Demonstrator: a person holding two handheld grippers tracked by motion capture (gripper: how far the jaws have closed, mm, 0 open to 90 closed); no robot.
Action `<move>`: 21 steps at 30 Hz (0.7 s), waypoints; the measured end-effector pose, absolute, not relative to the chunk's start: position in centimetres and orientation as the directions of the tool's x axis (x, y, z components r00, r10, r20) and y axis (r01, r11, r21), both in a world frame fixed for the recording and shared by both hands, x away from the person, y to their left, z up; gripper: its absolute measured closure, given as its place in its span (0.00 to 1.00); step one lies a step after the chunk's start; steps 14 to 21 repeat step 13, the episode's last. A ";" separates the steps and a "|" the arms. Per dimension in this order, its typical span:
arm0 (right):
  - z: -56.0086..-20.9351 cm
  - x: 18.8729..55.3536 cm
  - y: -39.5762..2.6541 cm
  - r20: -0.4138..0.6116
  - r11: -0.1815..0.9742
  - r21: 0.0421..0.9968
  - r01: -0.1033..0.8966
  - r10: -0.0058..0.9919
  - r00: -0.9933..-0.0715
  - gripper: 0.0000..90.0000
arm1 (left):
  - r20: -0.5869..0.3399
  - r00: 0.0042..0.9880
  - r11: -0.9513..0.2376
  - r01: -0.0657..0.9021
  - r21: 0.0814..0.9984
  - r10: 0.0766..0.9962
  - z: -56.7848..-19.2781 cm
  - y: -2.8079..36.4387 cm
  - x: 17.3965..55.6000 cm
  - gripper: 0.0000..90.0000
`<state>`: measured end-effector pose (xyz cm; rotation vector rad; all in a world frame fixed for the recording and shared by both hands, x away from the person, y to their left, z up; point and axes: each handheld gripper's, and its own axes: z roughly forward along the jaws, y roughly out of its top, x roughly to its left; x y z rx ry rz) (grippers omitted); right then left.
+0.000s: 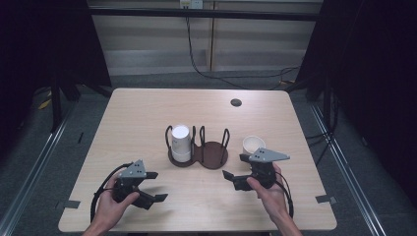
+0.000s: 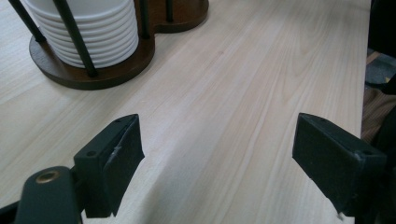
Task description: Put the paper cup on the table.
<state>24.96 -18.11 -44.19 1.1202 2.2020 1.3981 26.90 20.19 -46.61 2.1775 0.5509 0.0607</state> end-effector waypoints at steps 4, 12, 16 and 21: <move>-45.2 24.5 -17.5 0.171 0.230 0.852 0.470 0.726 -0.666 0.15 | -0.135 0.905 -0.545 0.356 0.759 0.403 -46.8 19.9 26.7 0.18; -47.2 24.0 -16.4 0.192 0.270 0.825 0.496 0.692 -0.696 0.15 | -0.139 0.893 -0.520 0.369 0.771 0.428 -47.2 19.9 26.8 0.18; -47.4 24.0 -16.3 0.198 0.271 0.822 0.502 0.690 -0.696 0.15 | -0.147 0.890 -0.511 0.375 0.774 0.432 -47.3 19.9 26.9 0.18; -47.4 24.0 -16.3 0.198 0.271 0.822 0.502 0.690 -0.696 0.15 | -0.147 0.890 -0.511 0.375 0.774 0.432 -47.3 19.9 26.9 0.18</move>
